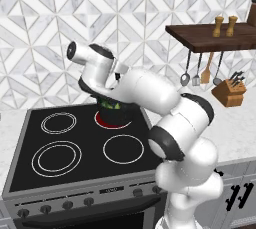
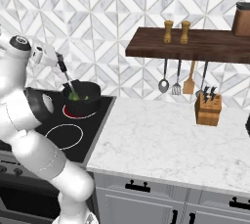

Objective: Put the broccoli and lemon wedge in the pot. Retrieve the spatula and lightly stir the vegetables in the pot.

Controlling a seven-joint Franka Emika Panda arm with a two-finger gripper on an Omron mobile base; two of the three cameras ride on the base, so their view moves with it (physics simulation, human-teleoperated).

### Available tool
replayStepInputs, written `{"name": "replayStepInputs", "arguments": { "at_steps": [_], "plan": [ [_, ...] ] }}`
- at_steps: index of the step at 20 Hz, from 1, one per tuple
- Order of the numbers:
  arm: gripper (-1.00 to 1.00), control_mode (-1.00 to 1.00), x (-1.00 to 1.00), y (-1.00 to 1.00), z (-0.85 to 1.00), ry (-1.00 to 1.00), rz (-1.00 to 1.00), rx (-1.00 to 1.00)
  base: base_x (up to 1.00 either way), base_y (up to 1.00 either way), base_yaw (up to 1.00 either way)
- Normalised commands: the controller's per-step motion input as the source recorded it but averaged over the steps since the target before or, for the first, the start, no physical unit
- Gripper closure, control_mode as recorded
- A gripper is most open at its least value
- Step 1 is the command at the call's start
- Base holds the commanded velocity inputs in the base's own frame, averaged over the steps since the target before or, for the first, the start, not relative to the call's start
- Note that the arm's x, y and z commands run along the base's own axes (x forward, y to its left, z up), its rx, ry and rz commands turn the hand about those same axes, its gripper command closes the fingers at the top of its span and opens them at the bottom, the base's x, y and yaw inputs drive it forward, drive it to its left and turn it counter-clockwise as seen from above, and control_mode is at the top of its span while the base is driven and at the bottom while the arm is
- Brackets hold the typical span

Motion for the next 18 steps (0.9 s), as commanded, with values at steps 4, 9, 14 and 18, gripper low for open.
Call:
{"name": "replayStepInputs", "arguments": {
  "at_steps": [4,9,14,18],
  "plan": [
    [1.0,-1.0,0.09,-0.04,-0.41,0.0,0.0,0.0,0.0,0.0,0.0],
    [1.0,-1.0,0.22,-0.06,-0.27,0.0,0.0,0.02,0.0,0.0,0.0],
    [1.0,-1.0,0.33,-0.13,-0.17,0.0,0.01,0.03,0.0,0.0,0.0],
    [1.0,-1.0,0.26,-0.01,0.03,-0.01,0.02,0.07,0.0,0.0,0.0]
  ]
}}
